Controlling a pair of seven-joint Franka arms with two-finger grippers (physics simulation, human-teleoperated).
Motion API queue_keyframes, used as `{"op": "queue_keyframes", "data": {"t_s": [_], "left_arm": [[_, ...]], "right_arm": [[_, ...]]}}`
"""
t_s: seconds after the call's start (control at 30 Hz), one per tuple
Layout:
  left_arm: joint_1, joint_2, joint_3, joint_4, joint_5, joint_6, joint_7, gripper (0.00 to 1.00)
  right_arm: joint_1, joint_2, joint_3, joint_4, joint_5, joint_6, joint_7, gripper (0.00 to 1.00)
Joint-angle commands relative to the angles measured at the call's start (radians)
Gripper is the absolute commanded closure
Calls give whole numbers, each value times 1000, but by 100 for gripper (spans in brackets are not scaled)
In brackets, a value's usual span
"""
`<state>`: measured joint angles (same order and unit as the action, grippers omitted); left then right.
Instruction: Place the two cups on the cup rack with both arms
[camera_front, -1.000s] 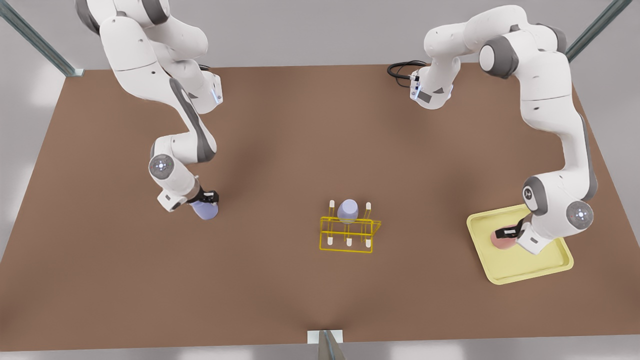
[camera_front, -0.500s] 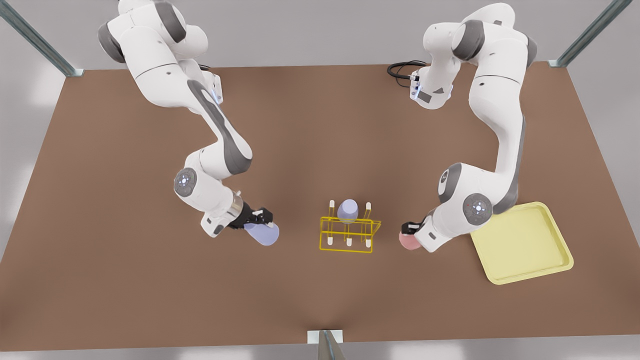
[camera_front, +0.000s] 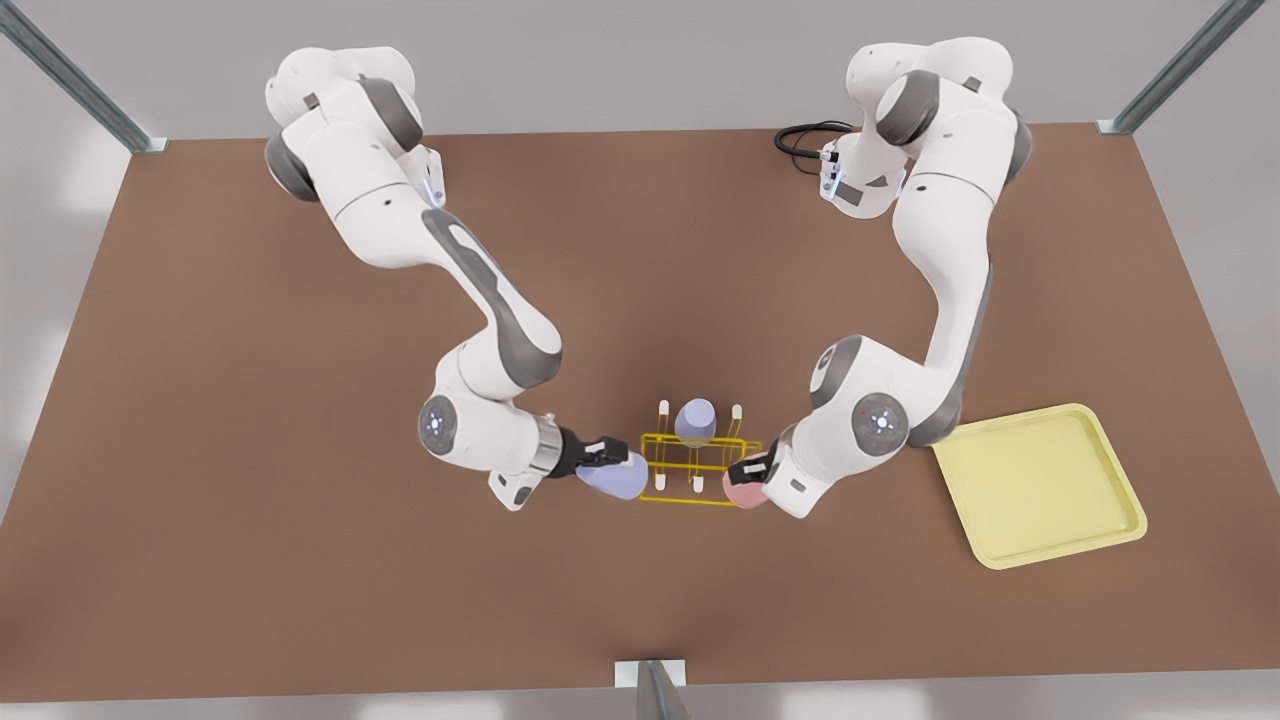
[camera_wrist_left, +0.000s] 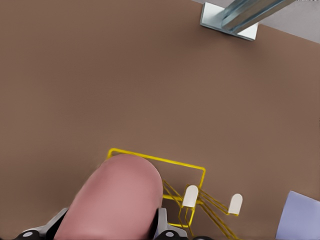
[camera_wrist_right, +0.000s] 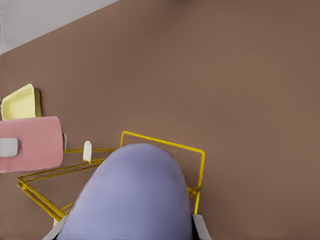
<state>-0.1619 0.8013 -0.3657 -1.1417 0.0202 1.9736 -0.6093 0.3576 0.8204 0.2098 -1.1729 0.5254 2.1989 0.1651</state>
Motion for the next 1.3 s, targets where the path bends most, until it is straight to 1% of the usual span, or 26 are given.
{"op": "queue_keyframes", "data": {"t_s": [0.0,0.03,0.07,0.2,0.23,0.3,0.33,0.37,0.4,0.43,0.47,0.63,0.67,1.0,1.1,1.17,1.27], "left_arm": [[-5,7,-1,0,1,53,-282,17],[-11,13,-1,0,3,60,-282,13],[-11,13,-1,0,4,67,-282,0],[-13,16,-1,-1,4,62,-280,0],[16,1,5,2,38,4,-251,0],[229,-140,2,25,127,-350,313,0],[254,-189,-2,25,181,-447,356,0],[254,-237,5,23,187,-504,359,0],[165,-407,131,-127,176,-490,367,0],[88,-494,232,-217,132,-515,454,0],[93,-490,229,-193,89,-593,470,0],[93,-473,229,-194,57,-639,474,0],[96,-473,231,-194,55,-641,474,0],[116,-465,231,-196,52,-641,474,0],[116,-465,231,-196,50,-641,474,0],[117,-465,231,-196,50,-641,474,0],[117,-464,231,-197,50,-641,474,0]], "right_arm": [[6,13,0,10,22,10,39,17],[15,20,2,10,22,21,39,17],[20,29,0,24,22,22,39,17],[34,63,0,68,27,36,39,17],[40,75,0,79,28,38,39,17],[50,92,0,90,28,51,39,17],[57,100,0,108,28,51,39,17],[61,111,0,110,30,53,39,17],[64,112,0,116,28,53,39,17],[69,114,0,118,28,53,39,17],[75,121,0,118,28,59,39,17],[104,157,-9,144,25,73,39,17],[104,158,-9,145,24,73,39,0],[104,157,-6,145,25,73,37,0],[100,158,-3,168,27,68,36,0],[74,154,-4,193,27,44,24,0],[31,148,-1,220,27,-50,16,0]]}}
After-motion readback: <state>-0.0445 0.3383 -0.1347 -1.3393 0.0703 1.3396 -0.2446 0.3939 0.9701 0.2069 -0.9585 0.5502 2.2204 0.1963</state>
